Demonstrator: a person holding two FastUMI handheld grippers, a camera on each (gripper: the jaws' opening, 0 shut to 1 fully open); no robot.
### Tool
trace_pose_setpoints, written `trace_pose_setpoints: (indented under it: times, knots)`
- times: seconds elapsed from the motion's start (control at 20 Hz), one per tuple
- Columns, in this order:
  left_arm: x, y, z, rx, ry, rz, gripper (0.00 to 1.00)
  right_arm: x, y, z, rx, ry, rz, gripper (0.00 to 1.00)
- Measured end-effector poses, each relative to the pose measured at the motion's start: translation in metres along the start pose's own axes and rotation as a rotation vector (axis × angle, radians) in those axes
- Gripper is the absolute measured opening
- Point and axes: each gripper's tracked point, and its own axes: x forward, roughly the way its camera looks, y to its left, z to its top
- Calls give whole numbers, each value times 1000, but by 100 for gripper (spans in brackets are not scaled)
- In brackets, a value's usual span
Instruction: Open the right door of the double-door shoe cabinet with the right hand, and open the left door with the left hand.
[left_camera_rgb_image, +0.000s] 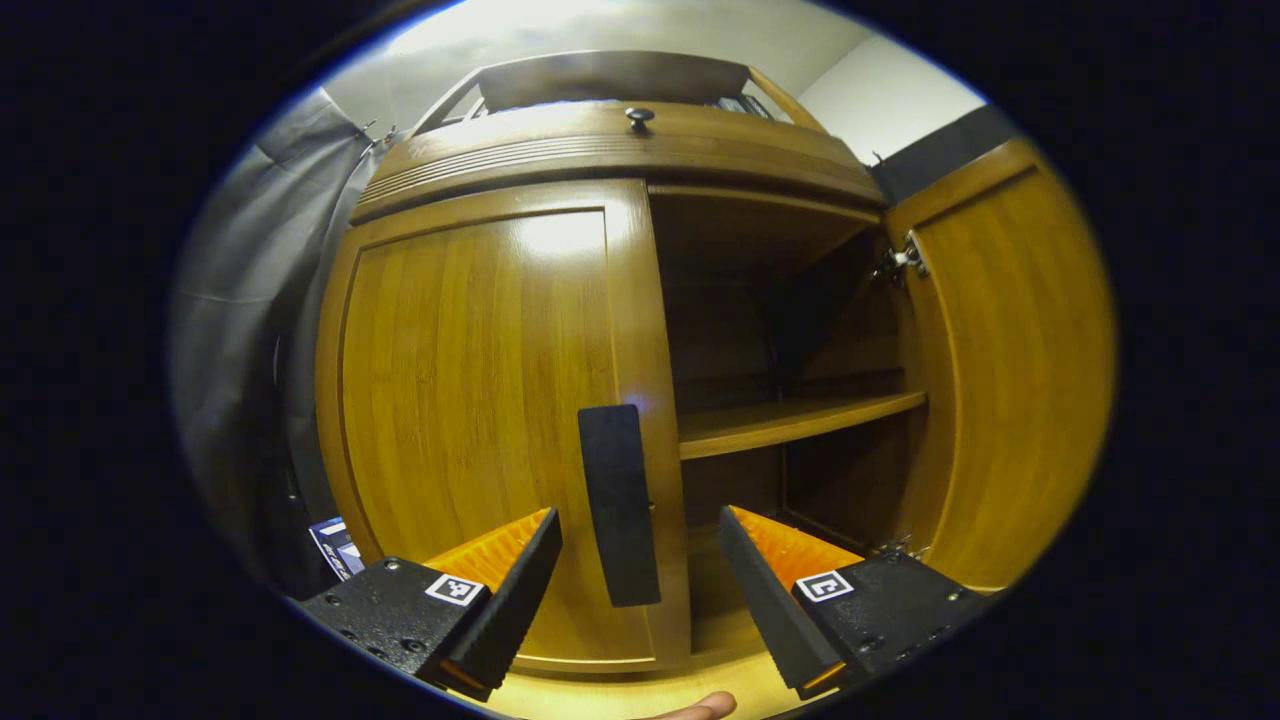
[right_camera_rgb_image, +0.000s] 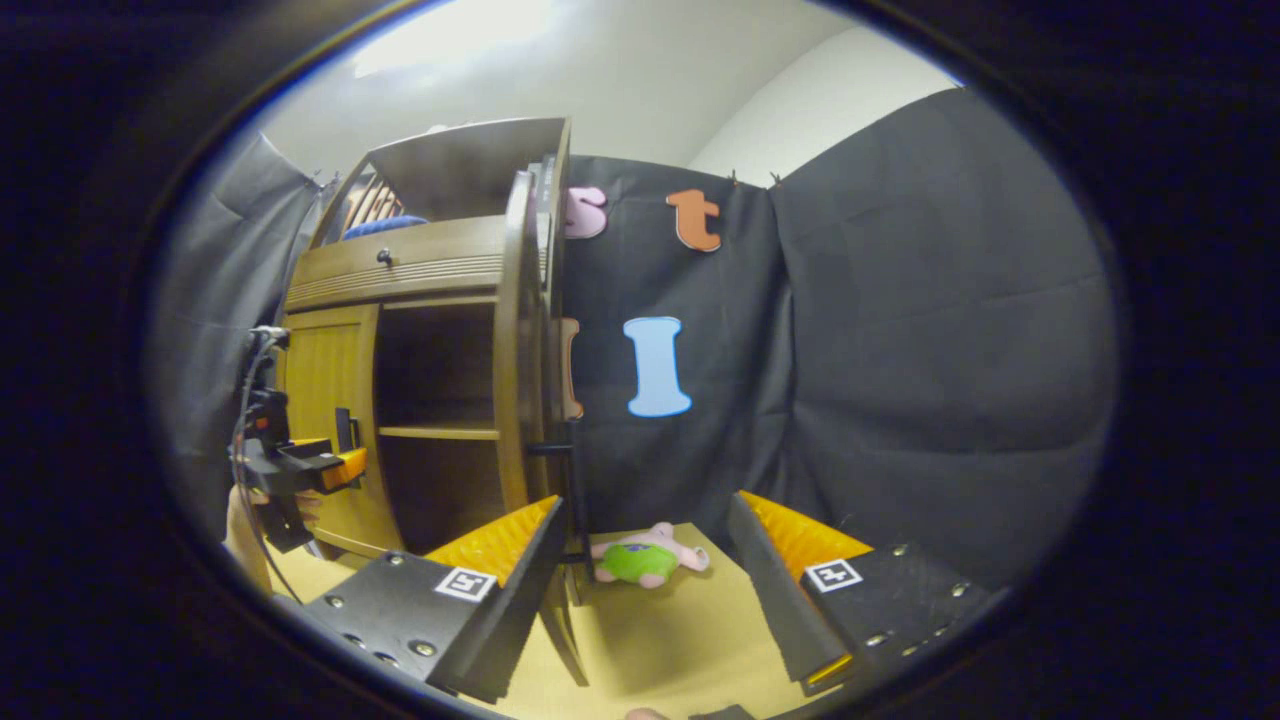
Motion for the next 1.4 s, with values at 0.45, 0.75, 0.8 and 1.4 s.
trace_pose_setpoints:
  times: [0.45, 0.75, 0.8, 1.4]
  knots:
    - [25, 9, 2, 19, -86, 30, 67, -68, 58, 8, -25, -23, 33, 99]
    - [24, 12, 1, 12, -65, 53, 34, -103, 53, 9, -56, -44, 6, 99]
    - [22, 13, 0, 8, -47, 50, 33, -106, 53, 9, -52, -48, 1, 99]
    - [-9, 12, 6, 32, 12, 4, 33, -143, 15, 19, 62, -85, -61, 98]
